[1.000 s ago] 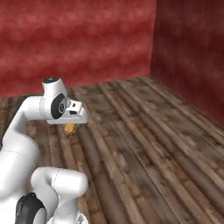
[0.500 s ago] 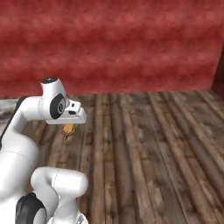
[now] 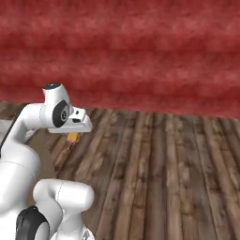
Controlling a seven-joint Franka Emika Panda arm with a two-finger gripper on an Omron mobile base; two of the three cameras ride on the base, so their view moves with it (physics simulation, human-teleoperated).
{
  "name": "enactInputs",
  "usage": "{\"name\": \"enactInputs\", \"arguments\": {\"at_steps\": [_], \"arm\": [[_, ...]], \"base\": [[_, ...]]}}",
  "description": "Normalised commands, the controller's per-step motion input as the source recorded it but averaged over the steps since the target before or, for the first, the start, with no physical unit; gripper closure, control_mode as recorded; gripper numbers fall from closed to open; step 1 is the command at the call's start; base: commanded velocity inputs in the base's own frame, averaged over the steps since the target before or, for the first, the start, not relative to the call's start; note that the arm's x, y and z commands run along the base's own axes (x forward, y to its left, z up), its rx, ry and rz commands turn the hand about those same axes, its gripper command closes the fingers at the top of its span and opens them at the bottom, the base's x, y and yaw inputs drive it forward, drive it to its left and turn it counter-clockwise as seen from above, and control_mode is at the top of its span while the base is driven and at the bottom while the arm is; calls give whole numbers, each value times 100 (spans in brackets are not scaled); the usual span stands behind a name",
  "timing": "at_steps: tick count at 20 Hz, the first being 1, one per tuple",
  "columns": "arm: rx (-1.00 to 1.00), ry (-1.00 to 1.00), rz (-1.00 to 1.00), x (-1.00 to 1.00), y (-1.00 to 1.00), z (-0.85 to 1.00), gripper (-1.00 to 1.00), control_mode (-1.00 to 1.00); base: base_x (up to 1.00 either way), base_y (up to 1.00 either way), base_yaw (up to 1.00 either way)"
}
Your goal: Take the chicken drumsticks from the pan and place one on each plate on the dining counter.
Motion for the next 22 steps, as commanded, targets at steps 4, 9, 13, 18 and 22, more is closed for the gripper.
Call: {"name": "enactInputs", "arguments": {"at_steps": [4, 9, 13, 18, 22], "arm": [[0, 0, 0, 0, 0, 0, 100, 100], [0, 0, 0, 0, 0, 0, 100, 100], [0, 0, 0, 0, 0, 0, 100, 100], [0, 0, 0, 0, 0, 0, 100, 100], [0, 0, 0, 0, 0, 0, 100, 100]], "base": [[100, 0, 46], [100, -13, 35], [100, -22, 29], [100, -19, 32], [100, -21, 34]]}}
